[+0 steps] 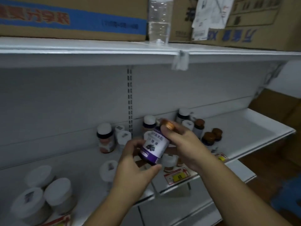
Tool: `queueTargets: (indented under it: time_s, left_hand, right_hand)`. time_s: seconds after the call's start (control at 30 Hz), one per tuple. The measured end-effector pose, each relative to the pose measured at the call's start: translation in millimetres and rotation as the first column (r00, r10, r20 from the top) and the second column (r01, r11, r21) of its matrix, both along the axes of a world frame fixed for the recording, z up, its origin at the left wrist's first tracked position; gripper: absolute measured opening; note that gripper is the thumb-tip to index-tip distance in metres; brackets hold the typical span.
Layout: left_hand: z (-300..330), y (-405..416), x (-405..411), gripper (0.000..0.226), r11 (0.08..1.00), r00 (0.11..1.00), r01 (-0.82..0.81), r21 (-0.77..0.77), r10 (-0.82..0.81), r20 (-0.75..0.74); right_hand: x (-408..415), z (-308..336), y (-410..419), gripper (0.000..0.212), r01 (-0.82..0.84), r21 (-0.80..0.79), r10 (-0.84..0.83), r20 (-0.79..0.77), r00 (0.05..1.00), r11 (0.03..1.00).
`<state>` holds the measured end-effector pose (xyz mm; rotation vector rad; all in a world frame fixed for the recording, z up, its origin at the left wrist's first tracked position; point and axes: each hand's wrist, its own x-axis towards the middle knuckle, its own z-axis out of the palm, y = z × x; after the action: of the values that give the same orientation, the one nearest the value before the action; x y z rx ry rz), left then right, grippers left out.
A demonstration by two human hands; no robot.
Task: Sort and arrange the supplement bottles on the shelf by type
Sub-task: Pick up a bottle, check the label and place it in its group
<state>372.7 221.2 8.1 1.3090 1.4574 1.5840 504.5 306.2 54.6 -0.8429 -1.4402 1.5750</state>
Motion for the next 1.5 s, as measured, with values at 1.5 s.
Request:
queueTargets:
  time_s: [1.5]
  left_hand:
    - [41, 222, 159, 0.026, 0.983, 0.906, -0.181, 0.004, 0.169, -0.388]
  right_hand:
    - [154, 30, 223, 0.025, -0.259, 0.549, -0.009, 0.437, 0.899, 0.795]
